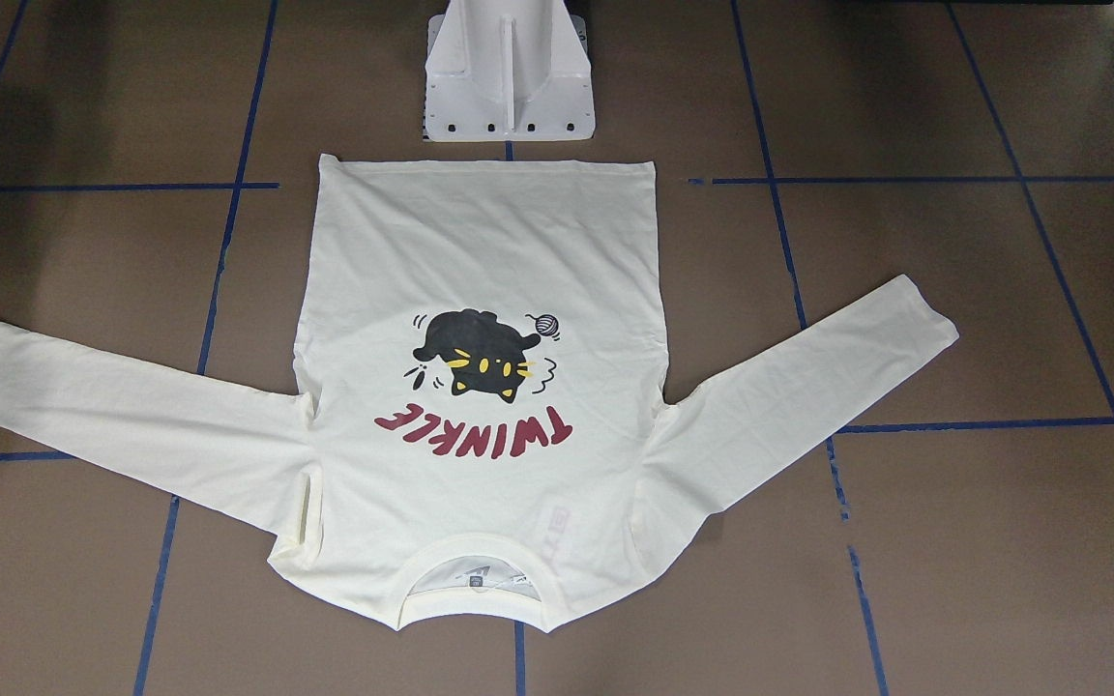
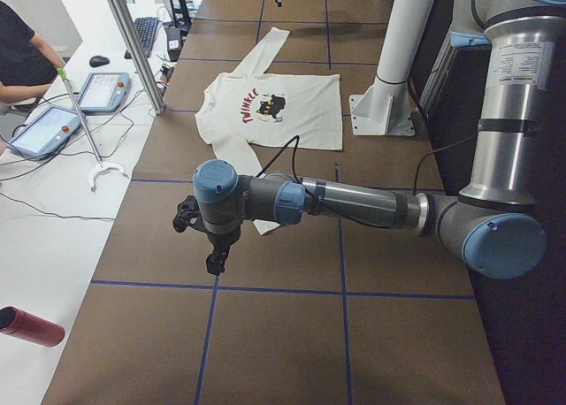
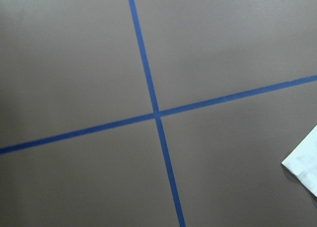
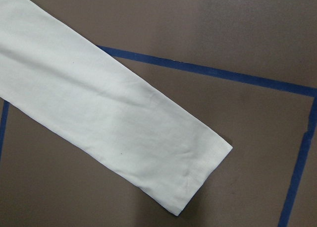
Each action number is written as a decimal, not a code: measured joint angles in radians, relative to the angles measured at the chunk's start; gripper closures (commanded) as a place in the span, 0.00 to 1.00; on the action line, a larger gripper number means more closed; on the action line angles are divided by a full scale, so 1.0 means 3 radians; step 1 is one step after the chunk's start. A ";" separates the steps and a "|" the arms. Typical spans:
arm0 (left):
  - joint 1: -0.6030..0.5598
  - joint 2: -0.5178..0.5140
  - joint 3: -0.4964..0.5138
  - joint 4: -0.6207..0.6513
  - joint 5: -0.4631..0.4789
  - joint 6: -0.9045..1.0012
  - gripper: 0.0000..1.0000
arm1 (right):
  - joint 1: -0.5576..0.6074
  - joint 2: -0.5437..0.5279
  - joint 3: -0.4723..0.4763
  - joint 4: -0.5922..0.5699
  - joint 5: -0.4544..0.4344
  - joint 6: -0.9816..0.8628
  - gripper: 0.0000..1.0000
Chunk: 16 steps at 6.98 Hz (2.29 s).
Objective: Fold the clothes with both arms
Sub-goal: 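Move the right gripper toward the sleeve cuff nearest it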
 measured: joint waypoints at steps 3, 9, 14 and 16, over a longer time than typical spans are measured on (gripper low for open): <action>0.0001 0.0048 0.0008 -0.0139 -0.0086 -0.0005 0.00 | -0.0213 0.0223 -0.0635 0.0743 -0.0339 0.0559 0.19; 0.0001 0.0056 0.0012 -0.0144 -0.0178 -0.0017 0.00 | -0.0339 0.0349 -0.1198 0.1292 -0.0355 0.0993 0.30; 0.0001 0.0057 0.0010 -0.0144 -0.0179 -0.0012 0.00 | -0.0434 0.0328 -0.1219 0.1294 -0.0363 0.0980 1.00; 0.0001 0.0060 0.0007 -0.0144 -0.0179 -0.0013 0.00 | -0.0437 0.0326 -0.1209 0.1294 -0.0357 0.0971 1.00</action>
